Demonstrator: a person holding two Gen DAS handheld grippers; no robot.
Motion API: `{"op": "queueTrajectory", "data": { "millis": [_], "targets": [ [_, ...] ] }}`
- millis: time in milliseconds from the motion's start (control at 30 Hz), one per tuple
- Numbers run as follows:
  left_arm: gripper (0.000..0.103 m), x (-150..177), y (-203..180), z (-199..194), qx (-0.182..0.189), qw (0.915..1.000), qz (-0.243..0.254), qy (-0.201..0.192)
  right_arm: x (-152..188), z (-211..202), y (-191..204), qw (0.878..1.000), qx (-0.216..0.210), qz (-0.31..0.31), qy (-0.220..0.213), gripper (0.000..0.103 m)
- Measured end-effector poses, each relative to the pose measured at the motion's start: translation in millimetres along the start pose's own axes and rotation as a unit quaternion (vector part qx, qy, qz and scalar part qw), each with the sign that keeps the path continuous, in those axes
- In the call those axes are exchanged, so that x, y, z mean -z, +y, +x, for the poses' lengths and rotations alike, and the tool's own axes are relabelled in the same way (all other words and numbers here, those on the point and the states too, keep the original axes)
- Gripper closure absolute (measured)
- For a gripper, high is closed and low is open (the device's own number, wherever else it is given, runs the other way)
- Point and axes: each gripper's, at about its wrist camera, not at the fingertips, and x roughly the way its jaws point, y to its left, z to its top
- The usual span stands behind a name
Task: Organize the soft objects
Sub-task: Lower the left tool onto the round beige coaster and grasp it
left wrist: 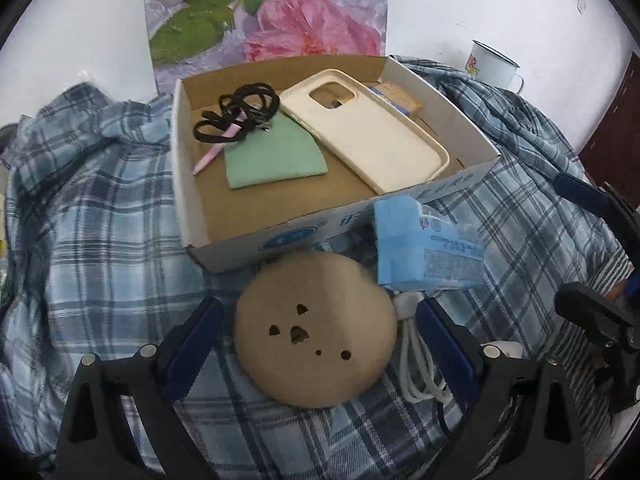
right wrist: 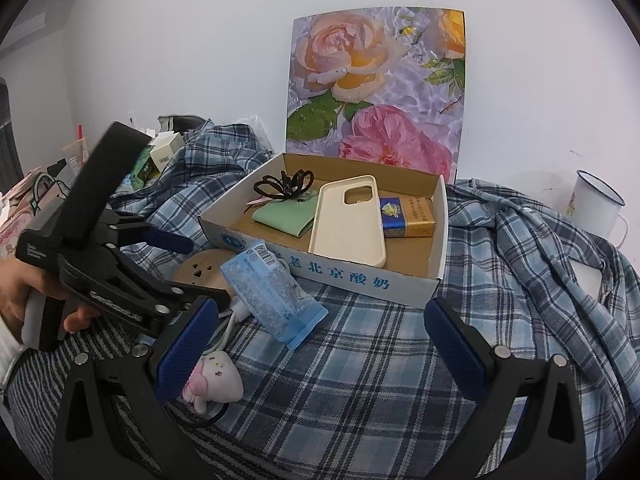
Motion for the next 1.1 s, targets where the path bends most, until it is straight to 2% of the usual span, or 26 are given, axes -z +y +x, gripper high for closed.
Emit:
{"op": "queueTrajectory", "data": {
  "millis": [100,200,300,333,367,400,433,500,600,633,667,733,767,833,933,1100],
  "targets": [
    [0.01,-0.6,4.3,5.4,0.018,0.9998,-0.007,0.005,-0.2,-0.2,-0.2,1.0,-0.001,0.002,0.001,0.0],
    [0.021,1.2,13.2,8.0,0.048,0.9985,-0.026,0.005,0.1,0.5,-0.1,1.0,-0.002,0.002,0.002,0.0],
    [0.024,2.8,16.9,5.2,0.044,0.9984,-0.034,-0.004,0.3,1.4,0.1,1.0,-0.002,0.001,0.002,0.0],
    [0.03,3.4,17.1,4.6,0.046,0.9983,-0.034,-0.007,0.4,1.4,0.2,1.0,-0.001,0.002,0.003,0.0],
    [0.051,3.9,17.5,3.6,0.046,0.9983,-0.035,-0.01,0.5,1.6,0.3,1.0,-0.001,0.003,0.003,0.0],
    [0.06,4.8,18.3,1.7,0.048,0.9981,-0.037,-0.014,0.8,1.6,0.3,1.0,-0.002,0.003,0.002,0.0],
    [0.061,5.6,20.5,-1.5,0.05,0.9977,-0.041,-0.022,0.9,1.7,0.1,1.0,-0.002,0.004,0.002,0.0],
    [0.061,6.4,25.2,-4.4,0.044,0.9972,-0.053,-0.028,0.9,2.7,-0.6,1.0,-0.003,0.007,0.004,0.0],
    [0.061,7.2,30.4,-6.5,0.058,0.9959,-0.062,-0.031,1.0,3.5,-1.7,1.0,-0.004,0.01,0.006,0.0],
    [0.056,7.3,30.0,-7.6,0.059,0.9958,-0.061,-0.033,1.0,3.7,-2.1,1.0,-0.004,0.011,0.006,0.0],
    [0.044,7.5,29.0,-8.5,0.061,0.9959,-0.057,-0.035,1.0,3.8,-2.3,1.0,-0.005,0.012,0.007,0.0],
    [0.029,8.2,24.7,-8.1,0.067,0.9966,-0.042,-0.025,1.0,4.1,-2.4,1.0,-0.004,0.013,0.009,0.0],
    [0.027,9.5,21.5,-7.9,0.074,0.9965,-0.032,-0.021,1.1,4.3,-2.4,1.0,-0.004,0.013,0.01,0.0],
    [0.025,10.1,13.6,-8.5,0.076,0.9969,-0.008,-0.018,1.4,4.2,-1.3,1.0,-0.003,0.011,0.011,0.0],
    [0.023,12.4,1.6,-3.7,0.048,0.9986,0.021,-0.007,1.4,5.2,0.0,1.0,-0.003,0.008,0.013,0.0],
    [0.02,14.7,0.8,-1.8,0.045,0.9985,0.03,0.0,1.4,6.0,-0.1,1.0,-0.005,0.007,0.016,0.0]
  ]
}}
